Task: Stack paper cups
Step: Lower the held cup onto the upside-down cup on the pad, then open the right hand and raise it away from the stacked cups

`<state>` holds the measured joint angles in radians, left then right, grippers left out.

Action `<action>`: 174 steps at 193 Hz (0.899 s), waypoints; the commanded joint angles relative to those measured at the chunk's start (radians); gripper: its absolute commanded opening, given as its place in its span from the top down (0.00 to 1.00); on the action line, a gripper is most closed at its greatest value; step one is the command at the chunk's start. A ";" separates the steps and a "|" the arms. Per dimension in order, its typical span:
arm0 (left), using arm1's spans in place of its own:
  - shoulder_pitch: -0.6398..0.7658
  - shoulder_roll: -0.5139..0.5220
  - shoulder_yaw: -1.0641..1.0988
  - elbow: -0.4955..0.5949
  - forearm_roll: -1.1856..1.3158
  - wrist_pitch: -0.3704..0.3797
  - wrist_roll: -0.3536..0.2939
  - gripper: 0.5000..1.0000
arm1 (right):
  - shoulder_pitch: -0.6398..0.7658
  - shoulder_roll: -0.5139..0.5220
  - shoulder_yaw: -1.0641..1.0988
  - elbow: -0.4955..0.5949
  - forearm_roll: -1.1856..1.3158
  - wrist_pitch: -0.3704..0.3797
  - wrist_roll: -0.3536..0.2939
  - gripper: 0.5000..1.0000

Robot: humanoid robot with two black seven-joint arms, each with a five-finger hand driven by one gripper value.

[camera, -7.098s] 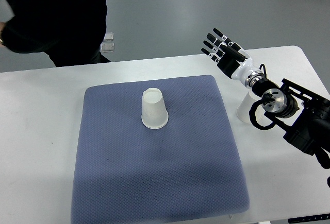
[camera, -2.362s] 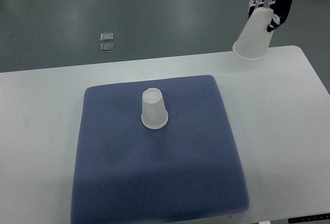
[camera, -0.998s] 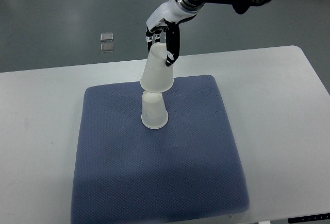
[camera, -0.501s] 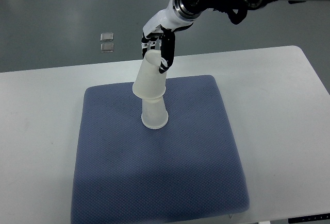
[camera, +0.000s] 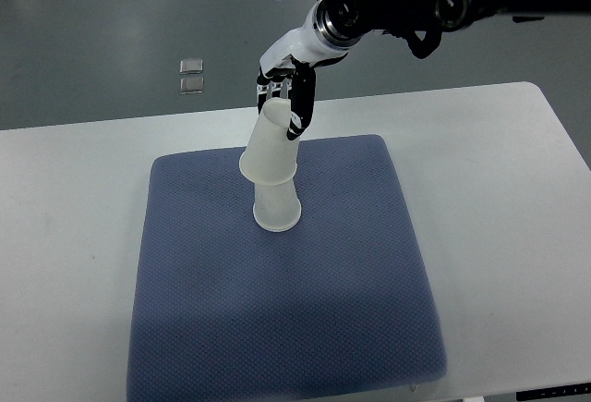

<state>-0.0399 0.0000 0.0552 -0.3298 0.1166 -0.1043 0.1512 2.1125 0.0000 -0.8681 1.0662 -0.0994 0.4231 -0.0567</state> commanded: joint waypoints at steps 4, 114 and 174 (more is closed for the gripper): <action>0.000 0.000 0.000 0.000 0.000 0.000 0.001 0.00 | -0.005 0.000 0.000 0.000 0.000 -0.001 0.000 0.49; 0.000 0.000 0.000 0.000 0.000 0.000 0.001 0.00 | -0.028 0.000 -0.002 0.001 0.000 -0.024 0.000 0.47; 0.002 0.000 0.000 0.001 0.000 0.000 0.001 0.00 | -0.040 0.000 -0.002 0.000 -0.002 -0.026 0.000 0.43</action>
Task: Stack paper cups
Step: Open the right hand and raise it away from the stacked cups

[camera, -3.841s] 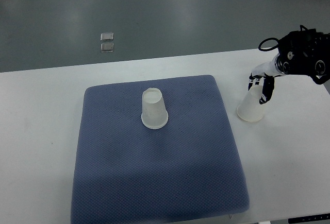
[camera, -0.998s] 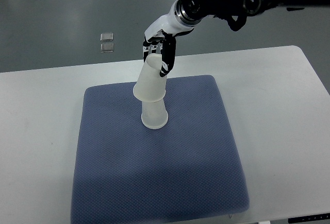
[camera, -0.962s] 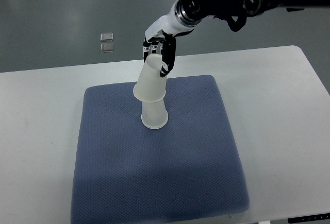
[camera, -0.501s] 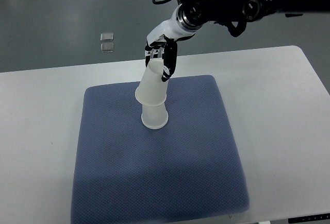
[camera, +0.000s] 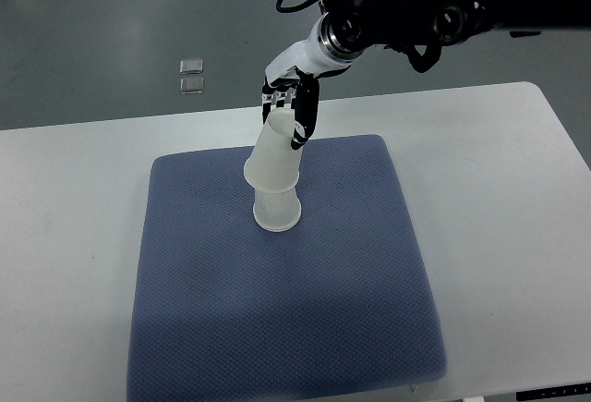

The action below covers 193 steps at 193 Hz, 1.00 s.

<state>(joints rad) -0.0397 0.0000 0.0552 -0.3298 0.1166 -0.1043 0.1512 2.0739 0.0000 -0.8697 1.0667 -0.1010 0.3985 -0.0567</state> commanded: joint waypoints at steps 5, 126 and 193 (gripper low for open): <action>0.001 0.000 0.000 0.002 0.000 0.000 -0.001 0.00 | -0.003 0.000 0.000 -0.001 0.000 -0.001 0.000 0.43; 0.003 0.000 0.000 0.003 -0.002 0.008 -0.001 0.00 | -0.015 0.000 0.057 -0.040 0.080 -0.015 0.009 0.32; 0.003 0.000 0.000 0.002 0.000 0.008 0.001 0.00 | -0.354 -0.344 0.549 -0.099 0.279 -0.188 0.028 0.32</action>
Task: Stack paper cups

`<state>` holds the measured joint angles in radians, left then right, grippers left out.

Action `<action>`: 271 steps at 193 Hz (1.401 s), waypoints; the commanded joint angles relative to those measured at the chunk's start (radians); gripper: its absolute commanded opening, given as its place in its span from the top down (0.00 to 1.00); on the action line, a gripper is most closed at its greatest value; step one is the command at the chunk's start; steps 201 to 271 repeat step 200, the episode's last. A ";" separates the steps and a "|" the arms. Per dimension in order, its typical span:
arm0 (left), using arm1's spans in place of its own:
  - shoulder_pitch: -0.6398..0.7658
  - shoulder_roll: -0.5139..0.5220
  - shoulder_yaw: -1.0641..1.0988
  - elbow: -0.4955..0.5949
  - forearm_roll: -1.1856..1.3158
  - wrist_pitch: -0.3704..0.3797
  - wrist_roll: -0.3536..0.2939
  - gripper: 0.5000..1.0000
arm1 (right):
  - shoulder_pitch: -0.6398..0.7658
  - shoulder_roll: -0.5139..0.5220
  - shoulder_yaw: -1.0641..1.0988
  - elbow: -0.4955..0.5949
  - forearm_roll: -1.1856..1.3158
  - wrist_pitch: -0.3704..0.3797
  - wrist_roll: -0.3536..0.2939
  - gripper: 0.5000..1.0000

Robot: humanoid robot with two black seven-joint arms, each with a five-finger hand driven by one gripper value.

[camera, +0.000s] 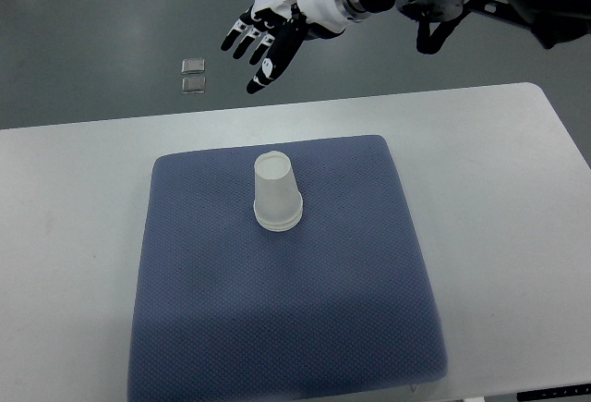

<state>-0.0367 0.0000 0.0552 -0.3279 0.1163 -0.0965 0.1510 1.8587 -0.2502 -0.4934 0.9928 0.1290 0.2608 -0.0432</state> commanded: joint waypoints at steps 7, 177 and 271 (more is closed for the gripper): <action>0.000 0.000 0.000 0.000 0.000 0.000 -0.001 0.00 | -0.214 -0.127 0.271 -0.037 0.066 -0.069 0.032 0.32; 0.000 0.000 0.003 0.000 0.000 0.000 0.001 0.00 | -1.061 0.025 1.158 -0.306 0.078 0.025 0.232 0.15; 0.000 0.000 0.003 0.000 0.000 0.000 0.001 0.00 | -1.070 0.026 1.162 -0.306 0.078 0.026 0.232 0.15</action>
